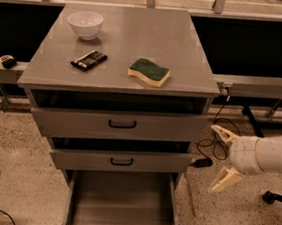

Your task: Place sponge into bottom drawer

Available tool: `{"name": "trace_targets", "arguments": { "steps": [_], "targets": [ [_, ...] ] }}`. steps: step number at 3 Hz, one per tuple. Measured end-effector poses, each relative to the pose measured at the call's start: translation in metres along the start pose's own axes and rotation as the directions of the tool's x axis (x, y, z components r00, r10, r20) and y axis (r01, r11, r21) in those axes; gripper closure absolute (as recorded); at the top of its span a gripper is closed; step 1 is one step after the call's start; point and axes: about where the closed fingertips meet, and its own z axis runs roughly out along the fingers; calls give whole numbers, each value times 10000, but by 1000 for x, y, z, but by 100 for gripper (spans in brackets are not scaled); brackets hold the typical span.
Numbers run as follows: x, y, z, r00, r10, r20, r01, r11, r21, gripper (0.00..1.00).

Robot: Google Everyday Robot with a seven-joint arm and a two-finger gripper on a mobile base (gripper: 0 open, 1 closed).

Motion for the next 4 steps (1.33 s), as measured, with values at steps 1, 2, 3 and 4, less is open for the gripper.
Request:
{"name": "trace_targets", "arguments": {
  "steps": [1,2,3,4],
  "targets": [
    [-42,-52,-12,9993,-372,74,368,9982,464,0],
    [-52,-59,-17,9990,-453,-13,453,9982,396,0],
    [-81,-81,-22,9987,-473,-198,477,9986,222,0],
    [-111,-106,-17,9997,190,-150,-189,9998,52,0]
  ]
}}
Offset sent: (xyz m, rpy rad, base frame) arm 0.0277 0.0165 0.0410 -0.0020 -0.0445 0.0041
